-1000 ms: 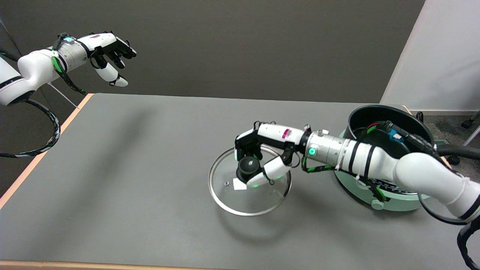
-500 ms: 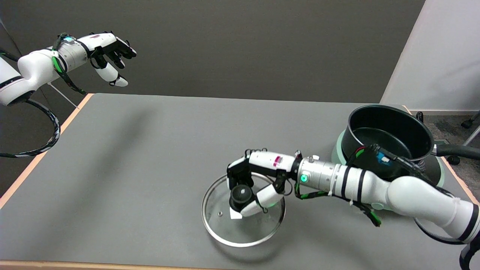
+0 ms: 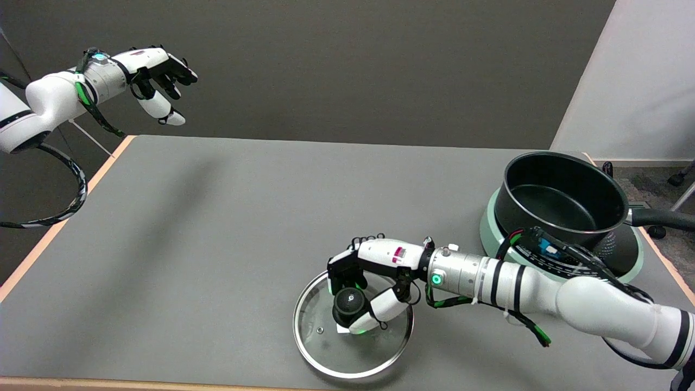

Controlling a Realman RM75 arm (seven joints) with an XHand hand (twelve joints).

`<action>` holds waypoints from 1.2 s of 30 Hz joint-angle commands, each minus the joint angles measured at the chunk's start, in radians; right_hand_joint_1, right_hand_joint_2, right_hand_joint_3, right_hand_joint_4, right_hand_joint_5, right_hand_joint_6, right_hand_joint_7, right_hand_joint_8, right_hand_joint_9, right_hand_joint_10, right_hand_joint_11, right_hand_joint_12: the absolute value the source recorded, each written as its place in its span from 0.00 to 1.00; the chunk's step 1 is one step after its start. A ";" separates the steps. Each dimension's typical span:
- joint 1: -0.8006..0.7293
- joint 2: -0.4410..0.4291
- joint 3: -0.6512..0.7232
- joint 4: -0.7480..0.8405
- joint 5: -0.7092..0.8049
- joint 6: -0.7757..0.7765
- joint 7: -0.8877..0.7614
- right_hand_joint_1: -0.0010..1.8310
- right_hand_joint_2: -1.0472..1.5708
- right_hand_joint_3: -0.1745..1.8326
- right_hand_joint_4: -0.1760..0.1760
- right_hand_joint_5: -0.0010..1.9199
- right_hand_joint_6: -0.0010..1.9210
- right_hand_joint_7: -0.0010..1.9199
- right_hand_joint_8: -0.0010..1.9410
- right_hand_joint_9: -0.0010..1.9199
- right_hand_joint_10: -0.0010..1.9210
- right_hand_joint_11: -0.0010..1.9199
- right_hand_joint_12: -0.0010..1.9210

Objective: Place the pot lid onto the table.

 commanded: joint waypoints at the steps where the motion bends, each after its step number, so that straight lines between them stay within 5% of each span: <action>1: -0.016 -0.026 -0.022 -0.028 -0.078 0.038 -0.001 0.65 0.87 0.13 0.07 0.31 0.73 0.43 0.77 0.35 0.93 0.15 0.92; 4: -0.016 -0.031 -0.022 -0.035 -0.079 0.043 -0.001 0.65 0.87 0.14 0.07 0.31 0.73 0.43 0.78 0.35 0.93 0.15 0.92; 6: -0.016 -0.035 -0.022 -0.040 -0.079 0.043 -0.001 0.64 0.86 0.16 0.20 0.32 0.73 0.43 0.75 0.36 0.94 0.15 0.93; 11: -0.016 -0.038 -0.025 -0.043 -0.079 0.044 -0.001 0.65 0.85 0.16 0.17 0.33 0.71 0.44 0.75 0.37 0.93 0.12 0.96; 13: -0.016 -0.038 -0.024 -0.044 -0.079 0.044 -0.001 0.73 0.78 0.28 0.62 0.34 0.50 0.42 0.69 0.35 0.88 0.05 0.97; 16: -0.016 -0.038 -0.020 -0.044 -0.080 0.039 -0.001 0.72 0.80 0.24 0.53 0.35 0.42 0.41 0.70 0.31 0.85 0.01 0.95; 17: -0.016 -0.038 -0.019 -0.043 -0.086 0.039 -0.001 0.69 0.78 0.30 0.52 0.35 0.40 0.40 0.65 0.30 0.84 0.00 0.94; 18: -0.016 -0.038 -0.017 -0.042 -0.093 0.039 -0.001 0.59 0.68 0.54 0.54 0.36 0.38 0.38 0.47 0.29 0.82 0.00 0.92; 20: -0.017 -0.037 -0.010 -0.036 -0.106 0.036 -0.001 0.55 0.70 0.50 0.54 0.37 0.37 0.36 0.49 0.28 0.79 0.00 0.88; 21: -0.018 -0.033 -0.005 -0.032 -0.113 0.036 -0.001 0.55 0.68 0.52 0.49 0.38 0.40 0.36 0.47 0.27 0.80 0.00 0.86; 22: -0.018 -0.029 0.000 -0.027 -0.116 0.036 -0.001 0.54 0.81 0.26 0.53 0.39 0.68 0.34 0.50 0.25 0.78 0.00 0.84; 23: -0.018 -0.025 0.006 -0.021 -0.120 0.038 -0.001 0.53 0.83 0.23 0.53 0.37 0.74 0.27 0.53 0.21 0.76 0.00 0.82; 25: -0.018 -0.014 0.021 -0.005 -0.122 0.043 -0.001 0.52 0.68 0.50 0.36 0.32 0.53 0.19 0.50 0.19 0.70 0.03 0.81; 30: -0.019 0.002 0.071 0.021 -0.112 0.036 0.007 0.64 0.62 0.55 0.09 0.29 0.24 0.22 0.22 0.30 0.35 0.16 0.65; 36: -0.018 0.002 0.127 0.022 -0.101 0.009 0.008 0.59 0.58 0.60 0.08 0.19 0.10 0.22 0.13 0.24 0.24 0.22 0.61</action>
